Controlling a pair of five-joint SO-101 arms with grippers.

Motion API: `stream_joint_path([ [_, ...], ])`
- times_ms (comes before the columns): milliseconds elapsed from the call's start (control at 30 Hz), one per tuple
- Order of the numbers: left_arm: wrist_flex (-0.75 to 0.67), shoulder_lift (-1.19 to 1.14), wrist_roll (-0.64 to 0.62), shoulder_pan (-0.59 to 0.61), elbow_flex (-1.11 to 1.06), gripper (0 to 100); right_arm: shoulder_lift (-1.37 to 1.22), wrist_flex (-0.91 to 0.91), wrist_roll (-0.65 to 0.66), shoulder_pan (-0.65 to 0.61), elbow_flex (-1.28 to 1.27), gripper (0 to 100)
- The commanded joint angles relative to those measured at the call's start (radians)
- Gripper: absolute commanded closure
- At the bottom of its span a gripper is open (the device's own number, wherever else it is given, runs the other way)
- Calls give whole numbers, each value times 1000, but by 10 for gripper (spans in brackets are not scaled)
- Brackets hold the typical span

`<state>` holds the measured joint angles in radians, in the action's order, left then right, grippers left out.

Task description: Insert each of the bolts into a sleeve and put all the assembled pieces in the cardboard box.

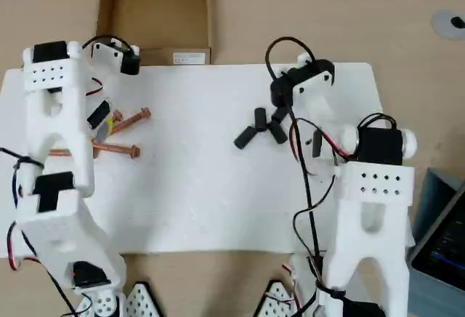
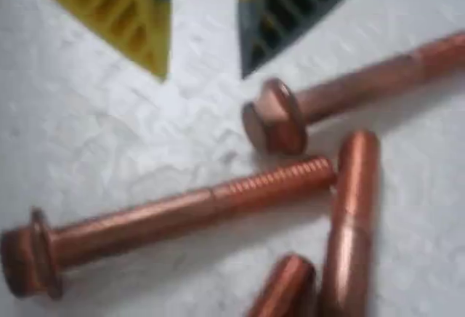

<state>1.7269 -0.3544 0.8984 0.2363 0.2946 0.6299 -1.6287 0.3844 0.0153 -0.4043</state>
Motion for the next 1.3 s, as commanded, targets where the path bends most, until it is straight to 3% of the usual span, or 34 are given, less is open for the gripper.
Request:
stream_joint_path([
  [0, 11, -39, 12, 6, 121, 924, 35, 29, -5, 16, -1, 988],
  [233, 11, -219, 20, 8, 333, 857, 33, 48, -5, 13, -1, 988],
  [533, 11, -406, -15, -20, 523, 861, 33, 54, -2, 13, -1, 988],
  [1267, 11, -636, -11, 18, 750, 861, 31, 68, 0, 8, -1, 988],
])
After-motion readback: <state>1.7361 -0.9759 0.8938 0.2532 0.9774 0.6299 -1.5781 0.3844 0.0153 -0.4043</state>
